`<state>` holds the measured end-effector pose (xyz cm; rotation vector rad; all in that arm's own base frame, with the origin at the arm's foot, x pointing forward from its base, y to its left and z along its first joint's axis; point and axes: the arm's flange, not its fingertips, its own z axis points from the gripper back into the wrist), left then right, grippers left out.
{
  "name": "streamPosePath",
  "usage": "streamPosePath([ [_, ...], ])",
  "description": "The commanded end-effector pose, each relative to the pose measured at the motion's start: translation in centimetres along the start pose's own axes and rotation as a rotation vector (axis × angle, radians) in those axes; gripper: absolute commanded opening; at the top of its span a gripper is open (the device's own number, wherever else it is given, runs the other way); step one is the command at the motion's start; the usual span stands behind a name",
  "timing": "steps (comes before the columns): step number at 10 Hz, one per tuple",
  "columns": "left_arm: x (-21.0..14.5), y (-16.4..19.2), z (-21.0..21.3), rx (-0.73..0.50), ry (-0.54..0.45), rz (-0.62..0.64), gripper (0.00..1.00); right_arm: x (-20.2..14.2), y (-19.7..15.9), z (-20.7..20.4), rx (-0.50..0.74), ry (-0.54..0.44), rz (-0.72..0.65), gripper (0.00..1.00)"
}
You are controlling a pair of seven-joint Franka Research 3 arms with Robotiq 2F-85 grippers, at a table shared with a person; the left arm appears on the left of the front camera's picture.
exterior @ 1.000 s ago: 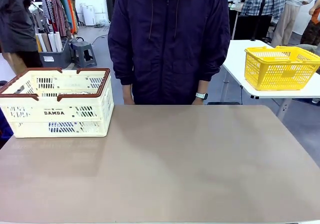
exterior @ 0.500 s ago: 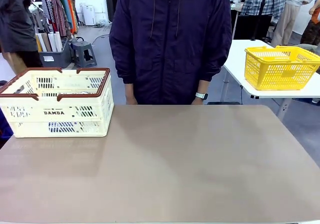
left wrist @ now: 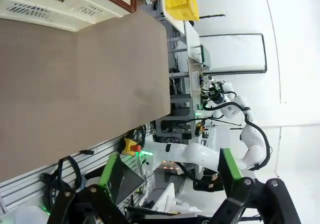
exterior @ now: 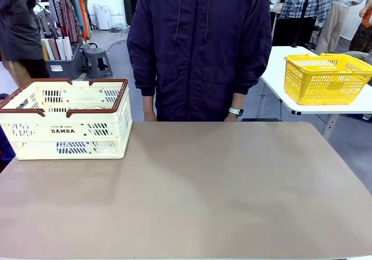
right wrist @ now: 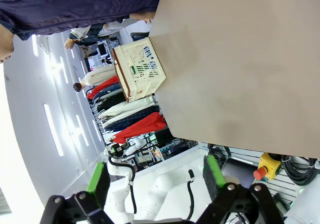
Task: Place the drinks into the Shopping basket.
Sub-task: Pick up one drink and place it into the Shopping basket.
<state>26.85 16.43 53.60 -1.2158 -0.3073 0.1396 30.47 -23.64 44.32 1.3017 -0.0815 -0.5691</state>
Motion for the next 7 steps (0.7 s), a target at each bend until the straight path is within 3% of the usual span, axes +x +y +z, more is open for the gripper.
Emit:
streamPosePath([
  [1, -0.1, -0.32, 0.0, -0.021, -0.006, 0.017, 1.0, -0.06, 0.52, 0.2, 0.017, 0.001, -0.008, 1.0],
  [7, -0.1, -0.32, 0.0, -0.021, -0.006, 0.017, 1.0, -0.06, 0.52, 0.2, 0.017, 0.001, -0.008, 1.0],
])
